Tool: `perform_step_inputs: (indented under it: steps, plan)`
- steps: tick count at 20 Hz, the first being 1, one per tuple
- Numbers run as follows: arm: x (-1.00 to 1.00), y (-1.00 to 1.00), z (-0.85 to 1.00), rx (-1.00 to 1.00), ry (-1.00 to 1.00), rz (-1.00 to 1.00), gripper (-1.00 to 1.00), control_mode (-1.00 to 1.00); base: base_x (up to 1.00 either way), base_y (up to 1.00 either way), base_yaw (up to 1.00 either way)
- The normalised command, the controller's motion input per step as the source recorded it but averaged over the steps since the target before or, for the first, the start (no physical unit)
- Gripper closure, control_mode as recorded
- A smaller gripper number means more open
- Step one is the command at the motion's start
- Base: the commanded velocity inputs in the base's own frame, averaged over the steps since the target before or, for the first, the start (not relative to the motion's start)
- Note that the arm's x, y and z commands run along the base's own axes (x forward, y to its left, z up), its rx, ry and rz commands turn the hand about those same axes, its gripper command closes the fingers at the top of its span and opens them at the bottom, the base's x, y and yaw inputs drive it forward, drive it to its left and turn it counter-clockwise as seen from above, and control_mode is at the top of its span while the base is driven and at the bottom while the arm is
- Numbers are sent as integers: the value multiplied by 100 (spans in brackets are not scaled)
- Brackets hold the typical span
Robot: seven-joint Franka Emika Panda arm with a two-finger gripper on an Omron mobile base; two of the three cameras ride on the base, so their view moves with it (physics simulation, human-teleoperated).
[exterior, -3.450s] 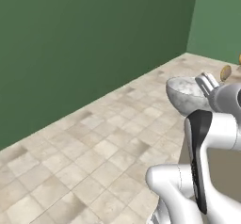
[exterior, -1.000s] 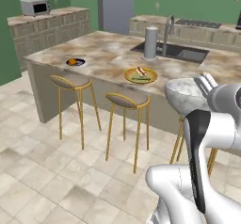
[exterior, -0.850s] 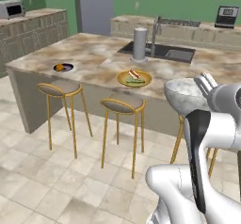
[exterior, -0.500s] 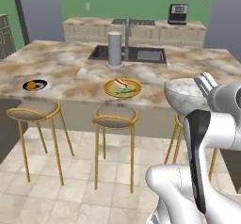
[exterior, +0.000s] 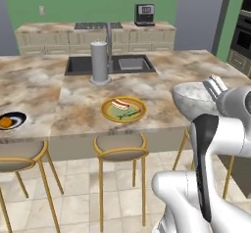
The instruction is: Take the smaller bowl and place it next to the appetizer plate on the dining counter , and place the larger bowl next to the plate with cooked food.
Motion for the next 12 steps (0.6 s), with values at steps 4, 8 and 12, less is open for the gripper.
perform_step_inputs:
  steps: [4,8,12]
  plan:
    - [0,0,0,0,0,0,100,100,100,-3,-17]
    - [100,-29,-24,0,0,-4,100,-100,0,0,0]
    - [100,-14,-32,-2,2,10,100,-100,0,0,0]
